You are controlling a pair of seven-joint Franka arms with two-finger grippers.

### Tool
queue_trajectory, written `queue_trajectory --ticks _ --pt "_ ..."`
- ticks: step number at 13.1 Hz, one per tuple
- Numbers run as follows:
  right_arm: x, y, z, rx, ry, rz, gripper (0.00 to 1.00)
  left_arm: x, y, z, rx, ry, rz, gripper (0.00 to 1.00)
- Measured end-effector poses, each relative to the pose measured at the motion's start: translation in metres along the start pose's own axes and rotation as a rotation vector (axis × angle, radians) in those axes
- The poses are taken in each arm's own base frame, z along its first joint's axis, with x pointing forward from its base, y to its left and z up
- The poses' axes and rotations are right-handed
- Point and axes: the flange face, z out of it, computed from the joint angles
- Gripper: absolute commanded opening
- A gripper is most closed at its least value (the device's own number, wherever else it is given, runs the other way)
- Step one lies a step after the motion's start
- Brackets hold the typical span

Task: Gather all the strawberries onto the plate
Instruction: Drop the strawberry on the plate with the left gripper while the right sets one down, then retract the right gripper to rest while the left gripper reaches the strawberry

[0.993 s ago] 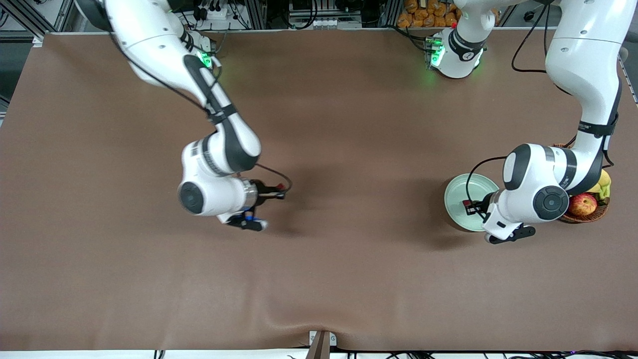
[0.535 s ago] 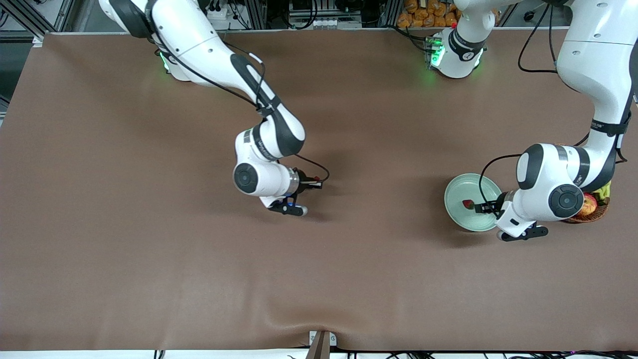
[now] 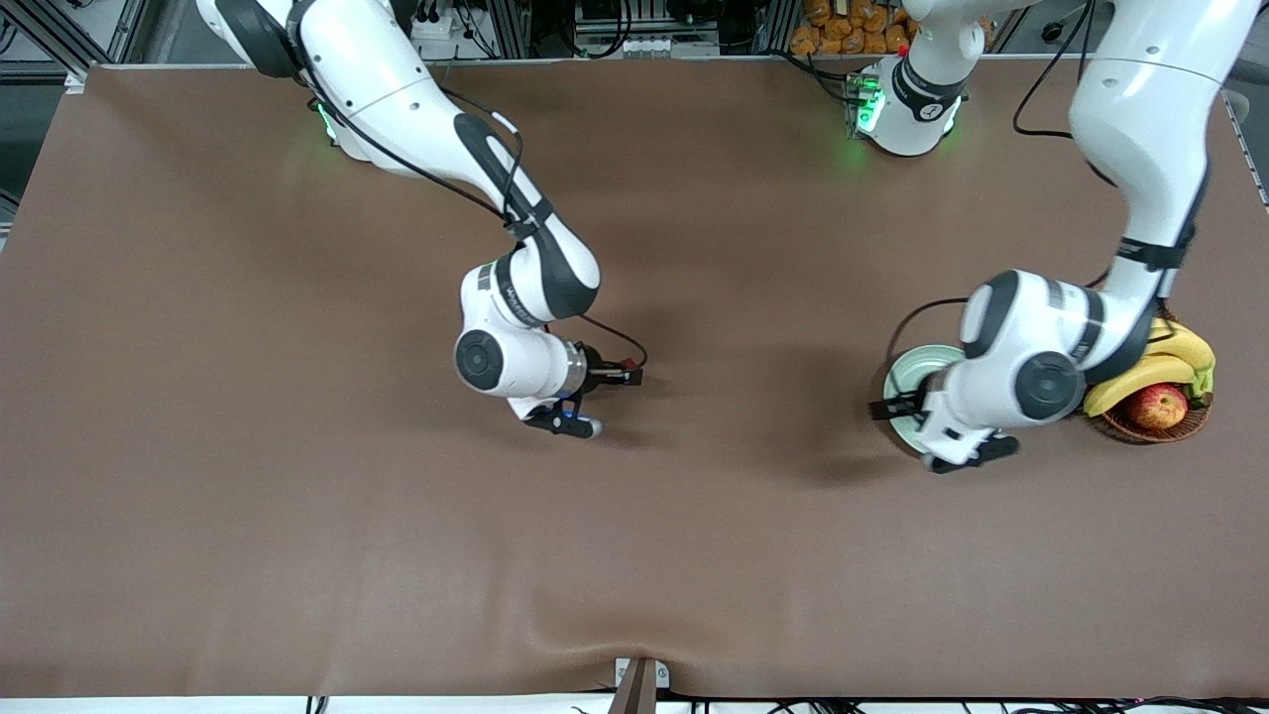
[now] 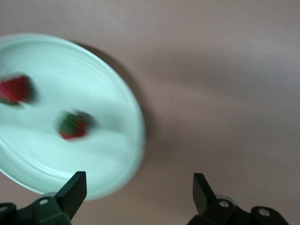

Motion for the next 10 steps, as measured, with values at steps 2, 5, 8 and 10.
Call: queue_trajectory --ticks 2,5,8,10 --pt "0.014 0.011 -0.045 0.01 -0.015 0.022 1.0 -0.026 0.041 -0.005 -0.017 -0.003 -0.046 1.0" --pt "0.031 0.039 -0.153 0.0 0.015 0.027 1.0 -0.073 0.115 -0.01 -0.031 0.008 -0.098 1.0" --pt "0.024 0.077 -0.267 -0.07 0.064 0.019 1.0 -0.13 0.198 -0.004 -0.051 0.013 -0.139 1.0" --pt "0.011 0.102 -0.33 -0.107 0.1 0.026 1.0 -0.155 0.241 0.005 -0.086 0.018 -0.148 1.0"
